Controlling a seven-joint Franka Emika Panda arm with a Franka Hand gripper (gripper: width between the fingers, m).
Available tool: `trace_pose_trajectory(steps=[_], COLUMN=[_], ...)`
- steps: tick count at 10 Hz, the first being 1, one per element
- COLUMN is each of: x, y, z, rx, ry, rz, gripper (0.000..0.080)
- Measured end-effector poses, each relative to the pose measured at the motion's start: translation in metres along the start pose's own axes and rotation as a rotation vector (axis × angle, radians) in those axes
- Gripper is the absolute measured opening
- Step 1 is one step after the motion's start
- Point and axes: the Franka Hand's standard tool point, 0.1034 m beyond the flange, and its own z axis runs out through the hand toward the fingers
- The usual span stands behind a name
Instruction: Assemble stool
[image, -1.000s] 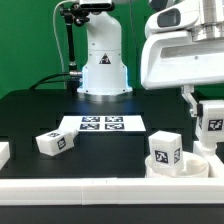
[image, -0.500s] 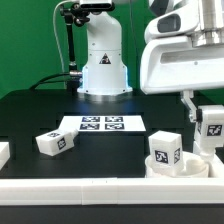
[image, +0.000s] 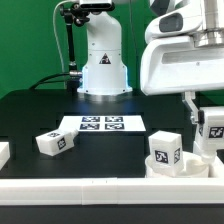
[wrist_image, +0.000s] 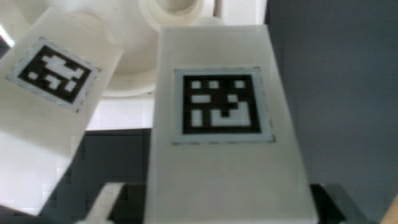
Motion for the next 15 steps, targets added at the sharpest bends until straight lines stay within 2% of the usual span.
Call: trace_pose_trajectory(steps=[2,11,15], x=[-0.002,-0.01,-0.011], y=[0.009,0.014,0.009], z=[0.002,0.002,0.002], rx=[-0.005,-0.009,-0.005], ry=[0.003,-0.002,0.019], rz=[0.005,0.011,0.006], gripper=[0.034,0.034,0.034])
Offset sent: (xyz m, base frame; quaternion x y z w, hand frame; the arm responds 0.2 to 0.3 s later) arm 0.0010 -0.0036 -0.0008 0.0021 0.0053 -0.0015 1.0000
